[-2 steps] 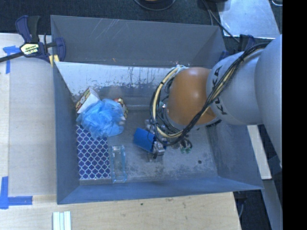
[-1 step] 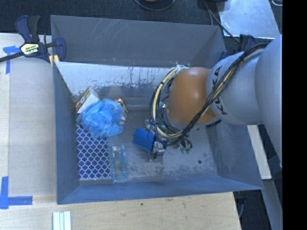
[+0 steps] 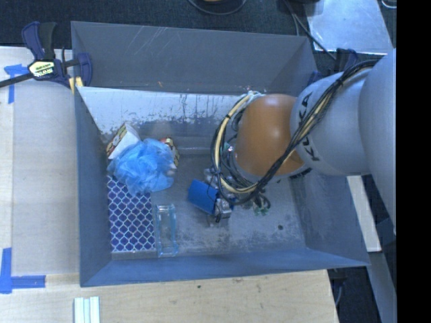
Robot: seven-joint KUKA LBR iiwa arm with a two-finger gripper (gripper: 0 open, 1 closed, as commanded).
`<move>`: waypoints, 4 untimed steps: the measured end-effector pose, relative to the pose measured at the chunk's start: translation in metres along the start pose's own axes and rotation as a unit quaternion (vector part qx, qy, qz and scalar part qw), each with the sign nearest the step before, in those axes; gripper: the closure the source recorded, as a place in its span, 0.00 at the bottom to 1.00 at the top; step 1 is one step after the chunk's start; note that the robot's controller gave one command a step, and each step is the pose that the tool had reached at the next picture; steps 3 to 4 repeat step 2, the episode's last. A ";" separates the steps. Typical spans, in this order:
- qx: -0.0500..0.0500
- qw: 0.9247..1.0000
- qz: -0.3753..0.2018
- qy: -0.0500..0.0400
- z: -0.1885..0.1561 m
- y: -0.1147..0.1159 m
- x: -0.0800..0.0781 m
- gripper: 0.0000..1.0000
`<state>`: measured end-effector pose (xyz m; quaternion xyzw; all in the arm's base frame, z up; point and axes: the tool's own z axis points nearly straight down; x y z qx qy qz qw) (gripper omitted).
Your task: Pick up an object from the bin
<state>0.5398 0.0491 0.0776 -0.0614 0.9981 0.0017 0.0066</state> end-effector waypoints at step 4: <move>0.000 1.000 0.000 0.003 -0.029 0.000 0.002 1.00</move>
Offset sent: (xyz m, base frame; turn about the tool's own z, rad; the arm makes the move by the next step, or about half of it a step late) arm 0.0002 0.0002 0.1082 0.0000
